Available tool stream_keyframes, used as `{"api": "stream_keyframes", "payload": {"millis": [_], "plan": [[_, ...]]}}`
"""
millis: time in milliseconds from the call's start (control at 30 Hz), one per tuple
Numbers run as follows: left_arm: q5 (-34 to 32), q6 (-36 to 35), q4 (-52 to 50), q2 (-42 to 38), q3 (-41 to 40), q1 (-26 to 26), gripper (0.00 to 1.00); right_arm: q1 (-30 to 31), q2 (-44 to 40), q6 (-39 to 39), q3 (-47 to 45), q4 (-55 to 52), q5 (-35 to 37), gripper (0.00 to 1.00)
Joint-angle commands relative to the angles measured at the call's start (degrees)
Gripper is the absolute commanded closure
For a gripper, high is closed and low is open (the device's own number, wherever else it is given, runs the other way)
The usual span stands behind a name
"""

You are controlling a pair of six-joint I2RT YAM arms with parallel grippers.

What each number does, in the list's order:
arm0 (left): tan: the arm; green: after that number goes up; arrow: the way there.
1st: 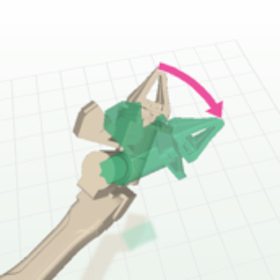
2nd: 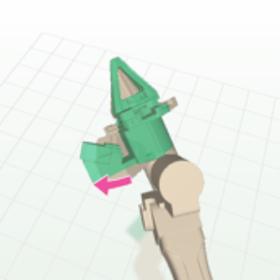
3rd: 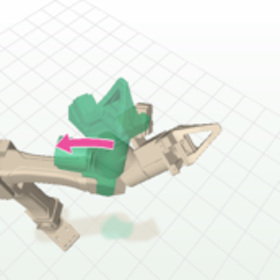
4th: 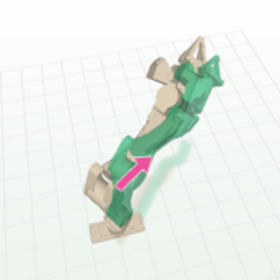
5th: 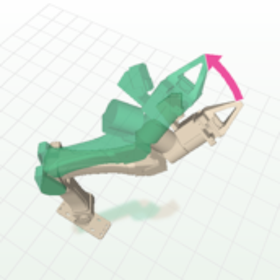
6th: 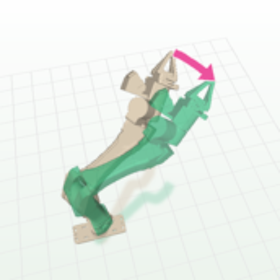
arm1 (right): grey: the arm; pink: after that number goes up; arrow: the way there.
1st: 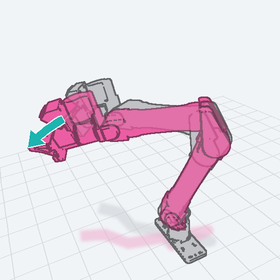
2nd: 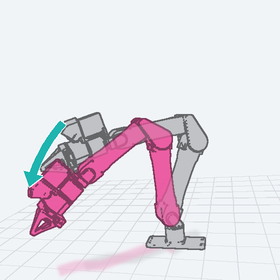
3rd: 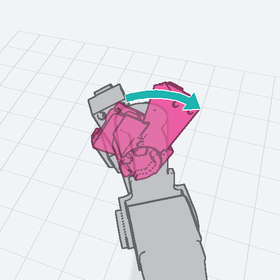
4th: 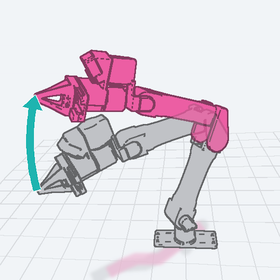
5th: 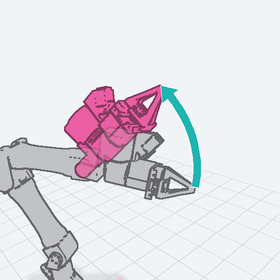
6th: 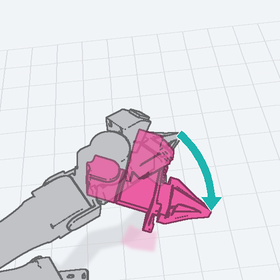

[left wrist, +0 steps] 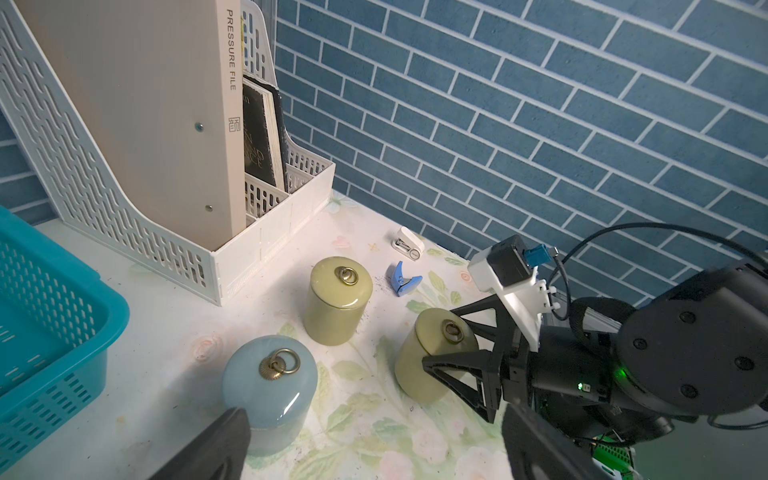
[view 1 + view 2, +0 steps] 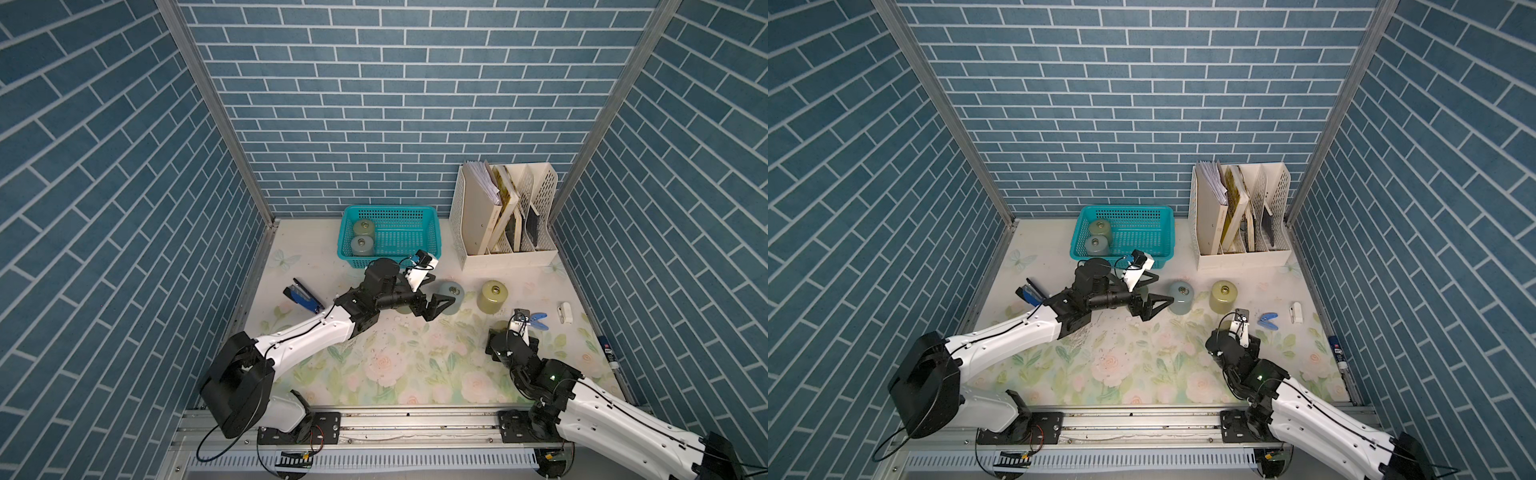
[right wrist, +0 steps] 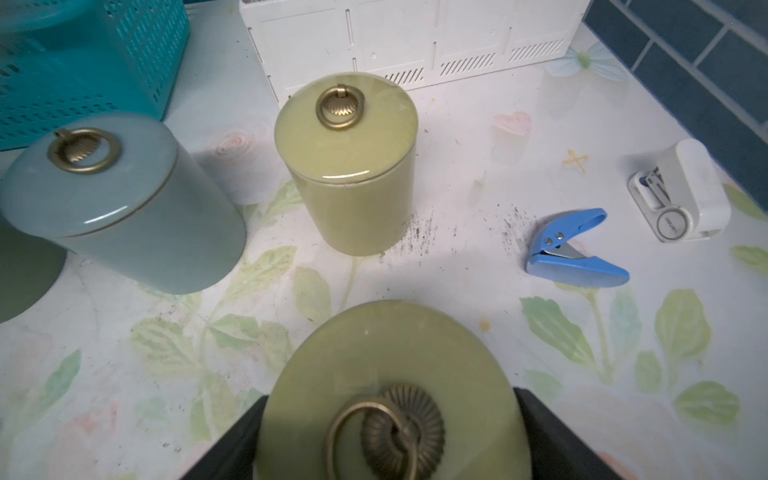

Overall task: Take the tea canister out of the basket
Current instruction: Place the tea canister at the center of the board.

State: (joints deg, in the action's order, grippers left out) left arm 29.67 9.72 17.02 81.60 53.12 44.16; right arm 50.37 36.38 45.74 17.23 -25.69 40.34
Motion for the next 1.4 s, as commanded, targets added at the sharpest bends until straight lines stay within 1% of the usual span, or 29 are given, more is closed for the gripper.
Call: {"api": "stream_keyframes", "payload": {"millis": [0,133,300,367,433,467,500,600,667,700,800,833,1033,1167,1300,1367], "plan": [[-0.2,0.7,0.6,0.4,0.8,0.3,0.00,0.2,-1.4,5.3,0.3,2.1,6.9,1.00],[-0.3,0.8,1.0,0.4,0.7,0.5,0.00,0.2,-0.6,6.3,-0.7,2.6,9.0,1.00],[-0.6,0.5,0.9,-0.3,0.0,0.5,0.00,0.2,3.4,6.0,-0.6,4.7,9.1,1.00],[-0.7,0.4,0.9,-0.6,-0.3,0.4,0.00,0.1,5.1,6.0,-0.7,5.4,8.7,0.93],[-0.8,0.4,0.7,-0.9,-0.2,0.4,0.00,0.2,6.4,5.4,-0.8,6.5,7.9,0.91],[-0.7,0.4,0.7,-1.1,-0.2,0.4,0.00,0.2,7.0,5.0,-0.7,7.1,7.4,0.87],[-0.8,0.4,0.8,-1.4,-0.2,0.4,0.00,0.2,7.4,4.9,-0.6,7.4,7.0,0.81],[-1.1,0.3,0.8,-2.0,-0.1,0.4,0.00,0.2,8.2,5.0,-0.5,8.0,6.1,0.55],[-1.2,0.2,0.7,-2.3,0.0,0.4,0.00,0.2,8.7,4.6,-0.4,8.3,5.2,0.43],[-1.2,0.2,0.6,-2.4,0.1,0.5,0.00,0.2,9.1,4.4,-0.1,8.3,4.9,0.36],[-1.3,0.2,0.2,-2.4,0.5,0.4,0.00,0.2,10.1,4.2,1.0,7.6,4.5,0.04],[-1.6,0.2,0.1,-2.4,0.6,0.4,0.00,0.2,10.4,4.3,1.4,7.4,4.5,0.00],[-4.6,1.5,1.0,-3.4,2.2,-0.7,0.00,0.2,11.0,4.7,4.4,5.7,4.8,0.00],[-7.1,0.7,-1.8,-2.8,5.5,-2.9,0.00,0.2,9.9,5.5,7.6,1.7,6.3,0.00],[-6.3,0.7,-2.2,-2.8,6.5,-6.2,0.00,0.2,9.6,4.9,10.7,-1.3,7.4,0.00],[-6.3,-0.1,-2.9,-2.8,6.8,-7.0,0.00,0.2,10.0,4.6,11.2,-2.0,7.6,0.00]]}}
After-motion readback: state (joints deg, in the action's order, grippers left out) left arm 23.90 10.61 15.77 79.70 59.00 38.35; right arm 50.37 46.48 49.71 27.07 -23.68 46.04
